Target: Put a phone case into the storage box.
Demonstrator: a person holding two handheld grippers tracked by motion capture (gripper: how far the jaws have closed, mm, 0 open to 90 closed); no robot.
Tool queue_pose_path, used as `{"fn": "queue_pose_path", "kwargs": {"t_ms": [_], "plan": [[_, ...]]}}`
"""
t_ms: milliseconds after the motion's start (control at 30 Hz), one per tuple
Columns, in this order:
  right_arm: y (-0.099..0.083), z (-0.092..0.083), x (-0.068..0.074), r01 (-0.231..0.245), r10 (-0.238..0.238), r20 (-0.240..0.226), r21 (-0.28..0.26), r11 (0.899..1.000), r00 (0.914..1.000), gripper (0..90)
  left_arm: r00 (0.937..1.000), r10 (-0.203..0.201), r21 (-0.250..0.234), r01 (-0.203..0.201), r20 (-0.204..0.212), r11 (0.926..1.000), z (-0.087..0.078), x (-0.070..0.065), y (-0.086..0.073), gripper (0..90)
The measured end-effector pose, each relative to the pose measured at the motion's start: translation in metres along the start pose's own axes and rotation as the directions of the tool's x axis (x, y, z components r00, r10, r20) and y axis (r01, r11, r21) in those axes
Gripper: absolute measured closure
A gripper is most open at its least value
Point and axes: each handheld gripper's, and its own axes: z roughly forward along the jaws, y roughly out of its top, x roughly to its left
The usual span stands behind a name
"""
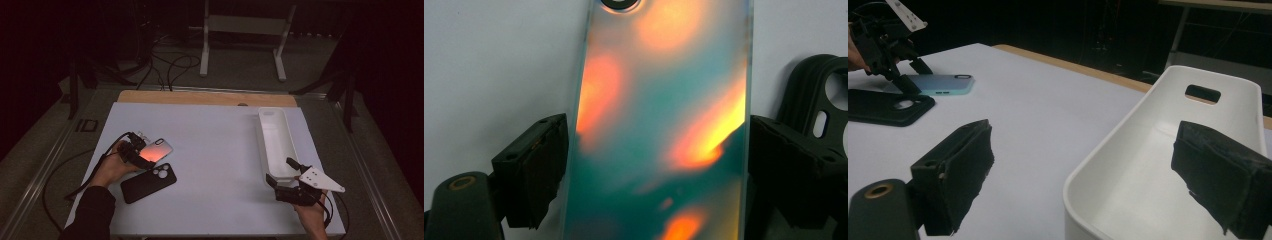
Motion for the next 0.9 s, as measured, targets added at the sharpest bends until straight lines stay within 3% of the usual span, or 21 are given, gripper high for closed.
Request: {"fn": "queue_pose_path", "kwargs": {"t_ms": [200, 400, 600, 700, 900], "plan": [[0.000, -0.001, -0.001, -0.004, 0.004, 0.001, 0.000, 1.000, 1.0000, 9.3, 1.0000, 0.007, 0.040, -0.007, -0.001, 0.9992, -0.001, -0.001, 0.005, 15.1], [0.000, 0.000, 0.000, -0.003, 0.003, -0.001, -0.001, 1.000, 1.0000, 9.3, 1.0000, 0.002, 0.036, -0.002, 0.001, 0.9993, -0.001, -0.001, 0.004, 15.9], [0.000, 0.000, -0.001, -0.006, 0.006, -0.001, 0.001, 1.000, 1.0000, 9.4, 0.9998, -0.018, 0.011, 0.018, 0.003, 0.9998, -0.002, 0.000, 0.002, 16.2], [0.000, 0.001, 0.000, -0.005, 0.005, -0.001, 0.001, 1.000, 1.0000, 9.3, 0.9982, -0.060, -0.025, 0.060, -0.006, 0.9979, -0.005, 0.003, -0.002, 16.5], [0.001, 0.002, -0.001, -0.003, 0.003, -0.002, 0.003, 1.000, 1.0000, 9.3, 0.9964, -0.084, -0.086, 0.082, -0.015, 0.9929, -0.016, 0.004, -0.006, 16.7]]}}
